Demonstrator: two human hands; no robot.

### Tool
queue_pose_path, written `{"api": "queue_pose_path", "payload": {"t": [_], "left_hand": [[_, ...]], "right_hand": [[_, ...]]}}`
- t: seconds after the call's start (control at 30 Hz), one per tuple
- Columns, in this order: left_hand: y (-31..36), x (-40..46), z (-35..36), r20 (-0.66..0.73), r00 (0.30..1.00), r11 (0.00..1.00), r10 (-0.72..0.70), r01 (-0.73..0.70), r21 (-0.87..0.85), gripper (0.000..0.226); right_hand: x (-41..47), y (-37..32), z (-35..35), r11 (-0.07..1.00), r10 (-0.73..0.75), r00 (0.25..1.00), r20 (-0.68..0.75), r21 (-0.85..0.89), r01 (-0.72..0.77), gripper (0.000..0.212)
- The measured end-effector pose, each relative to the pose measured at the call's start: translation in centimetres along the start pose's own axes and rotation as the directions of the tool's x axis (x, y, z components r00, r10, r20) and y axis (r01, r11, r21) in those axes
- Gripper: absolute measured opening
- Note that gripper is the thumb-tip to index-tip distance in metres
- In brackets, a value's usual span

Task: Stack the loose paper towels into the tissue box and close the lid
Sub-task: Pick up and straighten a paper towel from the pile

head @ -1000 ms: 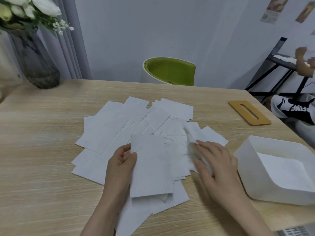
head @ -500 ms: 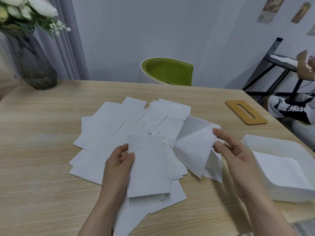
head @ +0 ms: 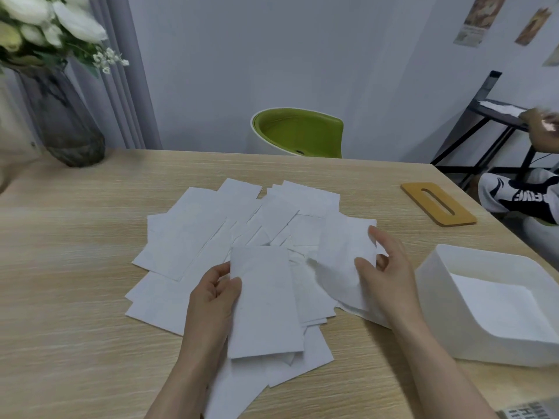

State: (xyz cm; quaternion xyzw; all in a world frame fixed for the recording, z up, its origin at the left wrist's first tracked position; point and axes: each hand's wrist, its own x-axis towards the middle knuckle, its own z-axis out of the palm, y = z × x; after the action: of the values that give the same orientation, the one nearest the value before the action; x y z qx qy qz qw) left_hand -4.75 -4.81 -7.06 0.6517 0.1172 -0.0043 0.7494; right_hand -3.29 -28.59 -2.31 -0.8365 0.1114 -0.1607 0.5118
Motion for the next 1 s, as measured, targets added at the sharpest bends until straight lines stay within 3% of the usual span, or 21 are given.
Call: {"api": "queue_pose_path", "payload": {"t": [0.13,0.23,0.37,0.47,0.63,0.77,0.9,1.0], "left_hand": [[0.2,0.0,0.0,0.006,1.000,1.000,0.001,-0.001,0.018,0.021],[0.2,-0.1,0.0,0.006,1.000,0.999,0.005,-0.005,0.034,0.021],[0.1,-0.1,-0.1,0.003,1.000,0.999,0.008,-0.008,0.038,0.021],[0.0,-0.1,-0.1,0.002,1.000,1.000,-0.001,0.001,0.028,0.021],[0.0,-0.1,0.0,0.012,1.000,1.000,0.006,-0.007,0.023,0.022],[0.0,-0.1,0.0,0.002,1.000,1.000,0.012,-0.012,0.014,0.021],[-0.1,0.0,0.1,0.001,1.000,1.000,0.013,-0.013,0.013,0.021],[0.1,-0.1,0.1,0.002,1.000,1.000,0.016,-0.016,0.013,0.018]], "right_hand": [[-0.5,-1.4,-0.9,0.905,0.085,0.990,0.116,0.406,-0.126,0.044],[-0.8,-1.9,-1.3,0.810,0.088,0.978,0.188,0.558,-0.180,0.041],[-1.3,-1.0,-0.7,0.896,0.153,0.946,0.287,0.363,-0.256,0.043],[-1.9,0.2,-0.4,0.969,0.128,0.954,0.270,0.171,-0.178,0.058],[-2.6,1.0,0.0,0.995,0.055,0.982,0.182,0.071,-0.068,0.066],[-2.4,1.3,0.1,0.999,0.042,0.996,0.084,0.002,-0.043,0.055],[-1.6,1.0,-0.2,0.992,0.058,0.997,0.045,-0.117,-0.052,0.028],[-1.3,0.2,-0.4,0.996,0.035,0.999,0.038,-0.085,-0.031,0.013]]}}
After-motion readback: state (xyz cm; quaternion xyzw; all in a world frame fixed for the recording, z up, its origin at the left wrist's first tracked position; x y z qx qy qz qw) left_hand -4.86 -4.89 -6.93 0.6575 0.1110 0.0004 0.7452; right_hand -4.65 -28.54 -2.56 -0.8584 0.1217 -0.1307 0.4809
